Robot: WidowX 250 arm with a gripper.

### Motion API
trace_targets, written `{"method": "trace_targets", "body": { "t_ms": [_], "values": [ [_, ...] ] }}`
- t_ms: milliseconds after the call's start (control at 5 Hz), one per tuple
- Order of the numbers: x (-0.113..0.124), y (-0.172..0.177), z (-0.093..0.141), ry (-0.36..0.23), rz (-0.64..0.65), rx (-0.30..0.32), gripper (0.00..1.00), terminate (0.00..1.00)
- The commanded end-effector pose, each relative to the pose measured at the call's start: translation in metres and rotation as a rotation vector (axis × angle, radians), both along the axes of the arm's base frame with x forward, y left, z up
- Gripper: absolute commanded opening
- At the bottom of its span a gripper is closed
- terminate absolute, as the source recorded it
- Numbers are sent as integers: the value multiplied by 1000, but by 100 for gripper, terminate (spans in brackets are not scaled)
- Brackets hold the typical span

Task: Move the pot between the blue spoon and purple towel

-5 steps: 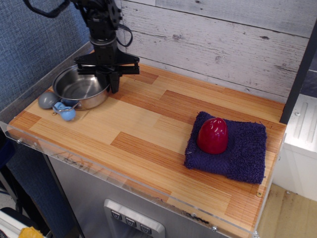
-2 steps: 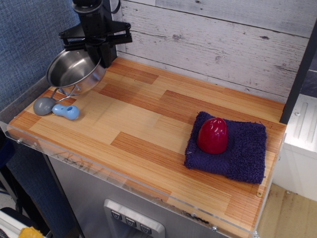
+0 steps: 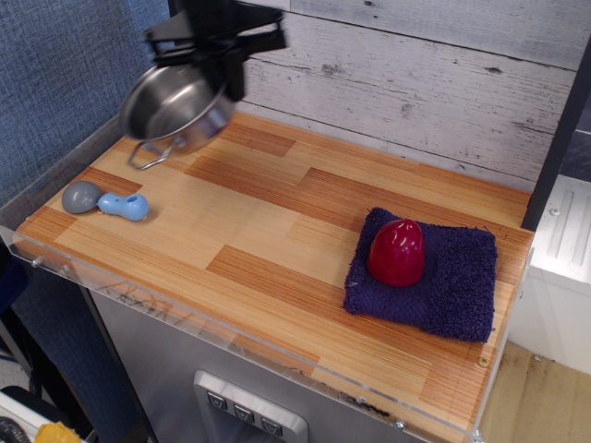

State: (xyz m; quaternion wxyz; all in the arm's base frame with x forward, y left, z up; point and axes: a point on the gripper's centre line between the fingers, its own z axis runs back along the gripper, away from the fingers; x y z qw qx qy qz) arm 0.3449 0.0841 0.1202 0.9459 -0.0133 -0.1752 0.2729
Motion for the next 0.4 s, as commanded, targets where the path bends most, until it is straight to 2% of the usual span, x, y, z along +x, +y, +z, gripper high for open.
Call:
{"method": "trace_targets", "body": {
  "t_ms": [0,200],
  "values": [
    [8,-83,43,-95,-135,-71,0,0],
    [6,-108,32,-67,-173,-67,0,0]
  ]
}}
